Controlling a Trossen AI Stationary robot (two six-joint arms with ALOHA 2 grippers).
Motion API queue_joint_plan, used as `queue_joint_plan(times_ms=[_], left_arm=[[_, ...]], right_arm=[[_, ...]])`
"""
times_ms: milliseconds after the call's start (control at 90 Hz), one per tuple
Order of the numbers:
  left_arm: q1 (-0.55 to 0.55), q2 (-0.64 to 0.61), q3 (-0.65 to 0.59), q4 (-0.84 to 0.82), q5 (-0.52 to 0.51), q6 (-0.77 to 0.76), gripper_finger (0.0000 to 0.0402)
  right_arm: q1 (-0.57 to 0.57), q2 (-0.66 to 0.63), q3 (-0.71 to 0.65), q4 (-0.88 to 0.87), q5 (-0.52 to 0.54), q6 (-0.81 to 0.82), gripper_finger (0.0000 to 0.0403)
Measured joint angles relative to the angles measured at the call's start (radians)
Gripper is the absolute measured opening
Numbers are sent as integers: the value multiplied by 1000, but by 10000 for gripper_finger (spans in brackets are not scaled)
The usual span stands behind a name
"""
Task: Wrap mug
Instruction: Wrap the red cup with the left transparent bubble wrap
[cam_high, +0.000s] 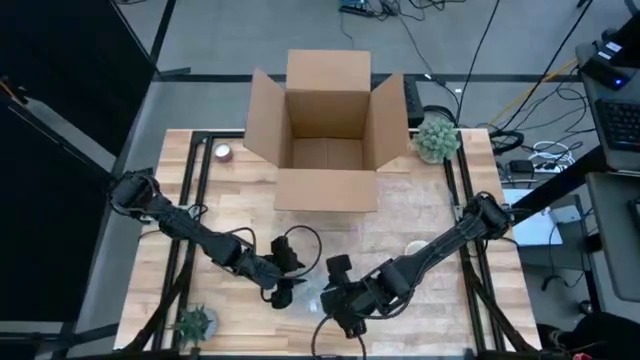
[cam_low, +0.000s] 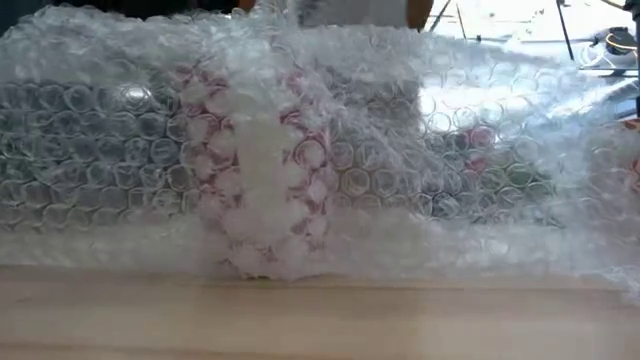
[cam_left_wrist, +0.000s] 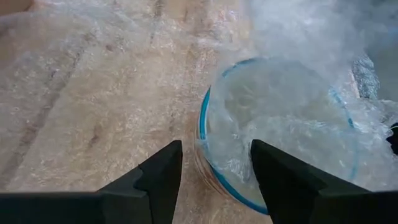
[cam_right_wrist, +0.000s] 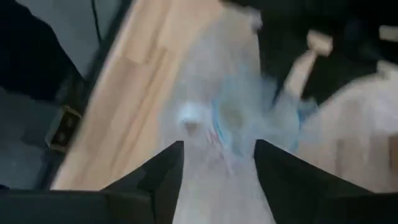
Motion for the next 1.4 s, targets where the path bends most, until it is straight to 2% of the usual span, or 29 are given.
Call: queue_joint_plan(times_ms=[144, 244, 489, 833, 1022, 1156, 1222, 1300, 1400], left_arm=[[0, 0, 0, 0, 0, 0, 180], [0, 0, 0, 0, 0, 0, 180], [1, 0, 2, 8, 4, -5, 180], [0, -2, 40, -13, 27, 8, 180], [-2, -43, 91, -135, 37, 12, 180], [-2, -58, 94, -175, 23, 35, 180], [-2, -70, 95, -207, 47, 28, 180], [-8, -105, 135, -320, 57, 30, 180], [-15, -186, 184, -537, 23, 37, 180]], right_arm=[[-32, 6, 0, 29, -27, -82, 236], [-66, 29, 0, 58, -24, -109, 243], [-105, 169, 0, 23, -138, -80, 230], [-96, 232, 4, 37, -138, -55, 215], [-97, 238, 0, 38, -195, -36, 215], [-104, 241, -2, 38, -202, -32, 215], [-112, 241, -2, 44, -196, -24, 215], [-113, 241, -2, 42, -188, -21, 215], [-112, 241, -2, 42, -180, -54, 215]])
